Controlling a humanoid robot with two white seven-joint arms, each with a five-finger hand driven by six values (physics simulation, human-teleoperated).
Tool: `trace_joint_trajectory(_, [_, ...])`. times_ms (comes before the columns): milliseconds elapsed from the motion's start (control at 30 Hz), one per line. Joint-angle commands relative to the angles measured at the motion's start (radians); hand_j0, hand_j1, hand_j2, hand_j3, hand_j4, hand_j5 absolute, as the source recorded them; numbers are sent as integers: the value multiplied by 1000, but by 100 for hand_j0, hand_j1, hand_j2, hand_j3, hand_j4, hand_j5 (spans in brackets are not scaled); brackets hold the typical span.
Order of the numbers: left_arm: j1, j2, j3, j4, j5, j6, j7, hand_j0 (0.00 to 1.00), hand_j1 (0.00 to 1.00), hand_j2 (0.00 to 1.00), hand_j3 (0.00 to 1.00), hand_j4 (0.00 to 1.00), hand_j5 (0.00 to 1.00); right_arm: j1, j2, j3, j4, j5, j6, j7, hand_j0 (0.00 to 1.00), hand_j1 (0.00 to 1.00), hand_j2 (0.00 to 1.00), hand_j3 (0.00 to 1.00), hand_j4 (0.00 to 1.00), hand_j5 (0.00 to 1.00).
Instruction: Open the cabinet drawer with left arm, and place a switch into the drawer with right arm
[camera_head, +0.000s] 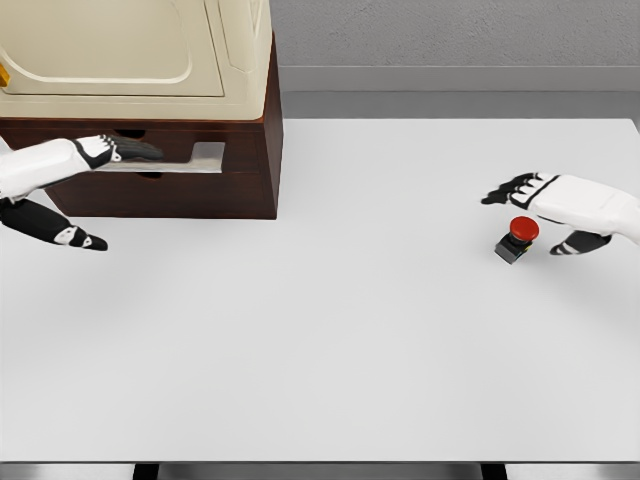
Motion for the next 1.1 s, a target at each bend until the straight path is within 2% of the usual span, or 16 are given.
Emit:
trace_joint_trajectory(0, [0, -14, -3, 12, 6, 2, -3, 100, 100, 100, 100, 100, 100, -3, 1, 25, 25, 0, 2, 0, 100, 100, 100, 100, 100, 100])
trace_joint_trajectory(200, [-6, -48, -8, 64, -3, 2, -6, 100, 100, 100, 100, 100, 100, -40, 23, 31, 78, -1, 2, 1, 100, 100, 100, 100, 100, 100])
trace_joint_trajectory(533, [-11, -80, -13, 109, -5, 2, -15, 100, 100, 100, 100, 100, 100, -38, 33, 43, 91, -12, 2, -5, 100, 100, 100, 100, 100, 100])
trace_joint_trajectory(867, [-12, -137, -14, 167, -23, 2, -17, 100, 100, 100, 100, 100, 100, -38, 41, 46, 77, -7, 2, -3, 100, 100, 100, 100, 100, 100])
trace_joint_trajectory(1067, [-12, -141, -28, 185, -35, 2, -13, 100, 100, 100, 100, 100, 100, -31, 56, 49, 49, -6, 2, 0, 100, 100, 100, 100, 100, 100])
